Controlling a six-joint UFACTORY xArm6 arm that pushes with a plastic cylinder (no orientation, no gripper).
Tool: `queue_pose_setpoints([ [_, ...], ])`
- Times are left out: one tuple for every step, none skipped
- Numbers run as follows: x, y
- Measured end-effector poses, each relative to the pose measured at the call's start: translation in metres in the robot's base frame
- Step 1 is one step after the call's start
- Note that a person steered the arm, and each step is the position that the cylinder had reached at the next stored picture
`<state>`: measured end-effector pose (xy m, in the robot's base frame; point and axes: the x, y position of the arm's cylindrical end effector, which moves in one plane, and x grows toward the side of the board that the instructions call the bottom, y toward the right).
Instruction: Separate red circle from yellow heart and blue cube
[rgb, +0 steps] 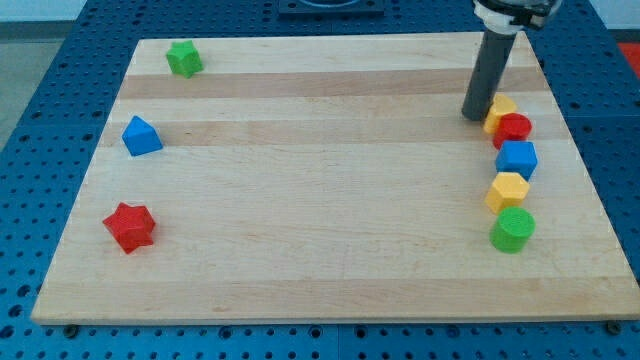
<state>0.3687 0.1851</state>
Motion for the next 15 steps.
queue_pose_setpoints([
  [0.011, 0.0],
  [0.011, 0.0],
  [0.011, 0.013],
  [0.001, 0.033],
  [-0.003, 0.013],
  [-0.036, 0.021],
  [-0.047, 0.1],
  [-0.013, 0.142],
  [0.015, 0.111],
  [0.011, 0.097],
  [0.007, 0.074],
  [0.007, 0.072],
  [-0.017, 0.119],
  [-0.077, 0.093],
  [-0.071, -0.012],
])
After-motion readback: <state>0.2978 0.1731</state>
